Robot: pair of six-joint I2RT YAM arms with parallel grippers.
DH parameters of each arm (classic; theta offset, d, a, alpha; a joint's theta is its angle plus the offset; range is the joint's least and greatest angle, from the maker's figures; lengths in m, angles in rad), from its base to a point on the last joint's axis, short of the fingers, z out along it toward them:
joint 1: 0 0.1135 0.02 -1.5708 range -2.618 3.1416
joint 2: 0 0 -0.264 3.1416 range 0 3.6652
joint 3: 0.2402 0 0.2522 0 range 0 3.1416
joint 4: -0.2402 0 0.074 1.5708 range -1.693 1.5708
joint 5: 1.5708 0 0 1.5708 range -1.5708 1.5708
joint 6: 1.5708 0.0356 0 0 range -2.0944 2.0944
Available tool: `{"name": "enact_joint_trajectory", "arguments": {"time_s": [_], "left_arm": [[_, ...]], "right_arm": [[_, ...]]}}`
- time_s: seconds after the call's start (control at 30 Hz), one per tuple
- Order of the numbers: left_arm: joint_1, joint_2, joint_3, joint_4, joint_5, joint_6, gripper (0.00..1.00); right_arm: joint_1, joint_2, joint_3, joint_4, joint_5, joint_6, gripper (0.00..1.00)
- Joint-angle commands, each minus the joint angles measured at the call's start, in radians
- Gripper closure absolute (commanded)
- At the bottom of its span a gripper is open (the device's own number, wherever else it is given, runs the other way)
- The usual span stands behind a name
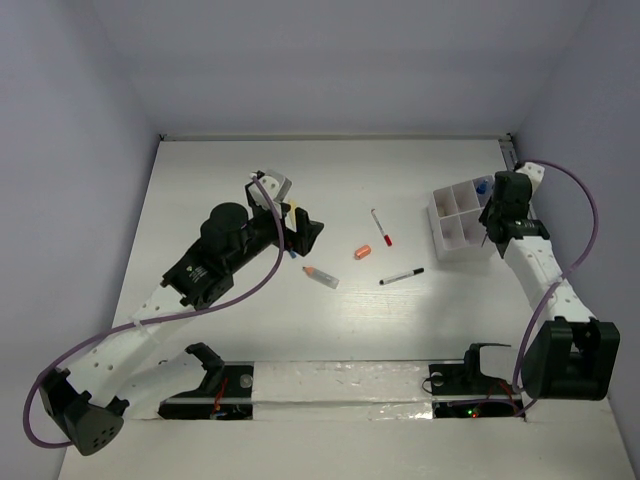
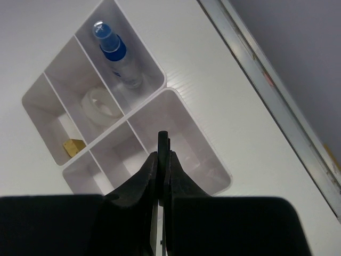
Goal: Sort the stationery into containers
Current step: Place the scissors in the storage box.
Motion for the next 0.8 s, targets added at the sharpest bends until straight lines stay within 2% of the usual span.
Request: {"name": "enact_joint_trajectory", "arguments": {"time_s": [0.0, 0.2, 0.4, 0.7, 0.77], "left_arm": [[-0.009, -0.013, -0.007, 0.056, 0.010, -0.008, 0.14], [-0.009, -0.008, -0.007, 0.055, 0.011, -0.008, 0.14], [-0.009, -0.010, -0.009, 0.053, 0.010, -0.008, 0.14], [-0.018, -0.008, -0.010, 0.052, -0.006, -0.004, 0.14], [-0.027, -0.006, -0.009, 0.052, -0.004, -0.004, 0.14]], "right_arm": [[-0.007, 0.005, 0.043, -0.050, 0.003, 0.011, 1.00], [-0.007, -0.030, 0.060, -0.034, -0.014, 0.005, 1.00], [-0.027, 0.068, 0.086, -0.099, -0.046, -0.005, 1.00], [-0.089, 0.088, 0.111, -0.128, -0.107, -0.012, 1.00], [-0.098, 0.094, 0.116, -0.131, -0.141, -0.012, 0.94]]}}
